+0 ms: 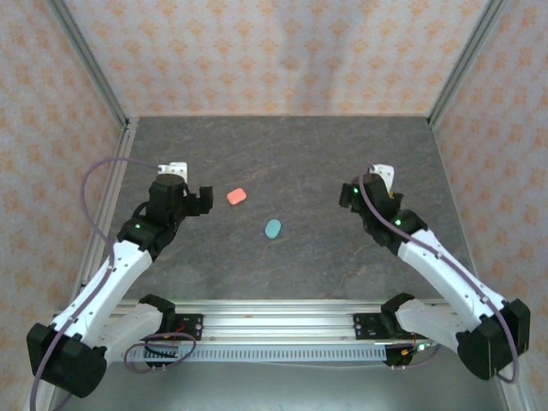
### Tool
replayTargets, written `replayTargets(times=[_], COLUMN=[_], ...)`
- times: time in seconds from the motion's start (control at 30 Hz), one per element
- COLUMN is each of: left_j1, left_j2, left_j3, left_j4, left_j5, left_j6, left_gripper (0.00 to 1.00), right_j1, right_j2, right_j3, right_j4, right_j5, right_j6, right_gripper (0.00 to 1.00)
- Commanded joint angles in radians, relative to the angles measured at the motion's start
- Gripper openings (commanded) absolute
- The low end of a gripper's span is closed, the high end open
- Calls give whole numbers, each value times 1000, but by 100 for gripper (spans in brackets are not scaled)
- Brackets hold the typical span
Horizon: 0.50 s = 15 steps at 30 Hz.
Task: Insert the wireless bluetooth earbuds into the charging case
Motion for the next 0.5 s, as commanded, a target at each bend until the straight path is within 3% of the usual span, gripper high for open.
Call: replayTargets(times=[0.0, 0.2, 0.47], left_j1=[8, 20, 139], left_j2=[19, 7, 51], left_j3=[-86, -313, -468], left_j4=[202, 524, 787], left_j5=[-120, -263, -210], left_j6=[66, 108, 88], left_gripper=[100, 100, 100], right_j1=[-44, -89, -206], right_j2=[-74, -99, 111], right_j3=[-145, -396, -490], right_j4=[260, 694, 997], right_j5=[170, 166, 38], right_j6=[-154, -318, -276], right_gripper=[99, 99, 99])
